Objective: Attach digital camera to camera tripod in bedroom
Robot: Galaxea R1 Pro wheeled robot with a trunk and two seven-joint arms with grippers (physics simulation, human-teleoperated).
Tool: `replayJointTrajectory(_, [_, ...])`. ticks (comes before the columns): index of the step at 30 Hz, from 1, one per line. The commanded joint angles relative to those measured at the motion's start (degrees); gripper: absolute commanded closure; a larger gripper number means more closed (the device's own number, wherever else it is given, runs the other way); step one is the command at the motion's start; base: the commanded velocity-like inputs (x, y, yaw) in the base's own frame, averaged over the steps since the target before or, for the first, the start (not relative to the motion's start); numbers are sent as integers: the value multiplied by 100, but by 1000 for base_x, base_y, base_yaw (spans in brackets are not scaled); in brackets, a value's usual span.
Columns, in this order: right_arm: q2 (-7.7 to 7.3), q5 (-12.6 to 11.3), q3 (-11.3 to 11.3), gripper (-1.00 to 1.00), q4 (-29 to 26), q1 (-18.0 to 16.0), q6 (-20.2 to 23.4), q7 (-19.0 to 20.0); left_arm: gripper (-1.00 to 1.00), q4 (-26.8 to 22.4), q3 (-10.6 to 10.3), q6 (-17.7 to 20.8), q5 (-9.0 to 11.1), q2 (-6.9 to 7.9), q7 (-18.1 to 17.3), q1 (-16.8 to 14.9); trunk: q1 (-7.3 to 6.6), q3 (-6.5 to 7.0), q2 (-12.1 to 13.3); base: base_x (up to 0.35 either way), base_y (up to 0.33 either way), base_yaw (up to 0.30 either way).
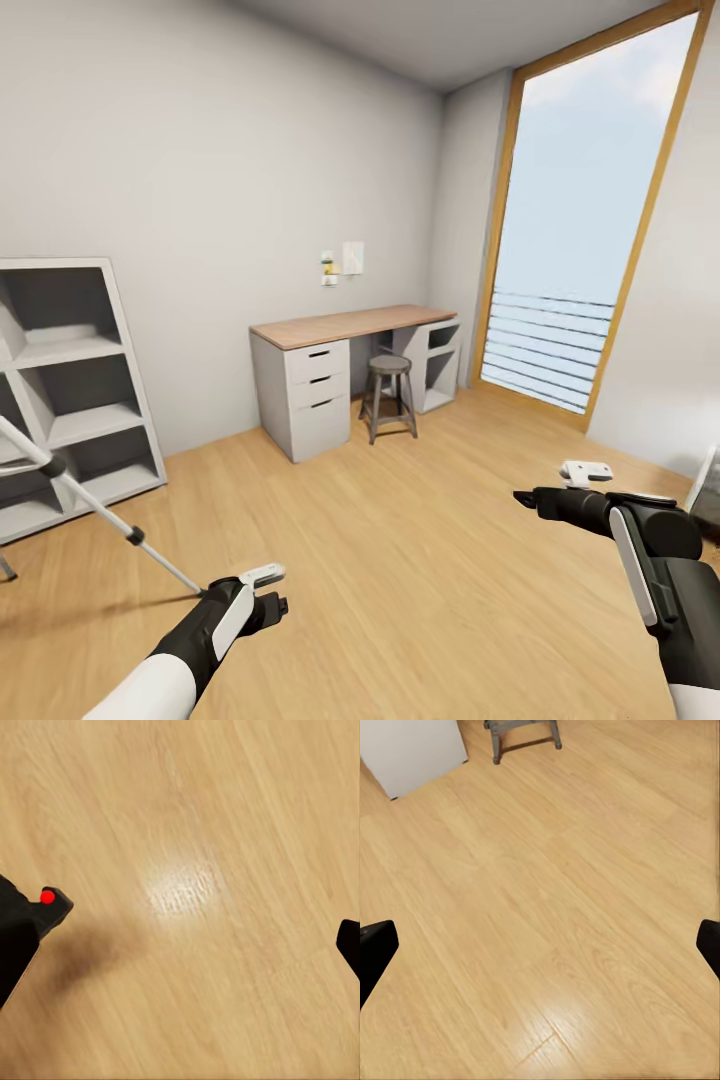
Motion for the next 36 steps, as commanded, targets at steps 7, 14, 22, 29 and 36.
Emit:
replayJointTrajectory(7, [1,0,-2,-100,-5,-6,29,13,-100,-12,-7,21,61,-2,44,1,-1,-6,-3,-55,317,-265])
replayJointTrajectory(14, [1,-6,-7,-100,-6,-6,29,13,-100,-12,-7,21,61,-3,44,1,-1,-6,-3,-158,288,-265])
replayJointTrajectory(22, [1,-10,-10,-100,-6,-6,29,13,-100,-12,-7,21,61,1,44,17,-1,-6,-3,-197,271,-265])
replayJointTrajectory(29, [0,-21,-14,-100,-9,-6,29,13,-100,-12,-3,25,57,-2,72,33,-1,-6,-3,-149,192,-265])
replayJointTrajectory(36, [0,-36,-24,-100,-25,-2,29,13,-100,-60,60,50,90,-2,88,29,21,-24,-43,-34,43,-265])
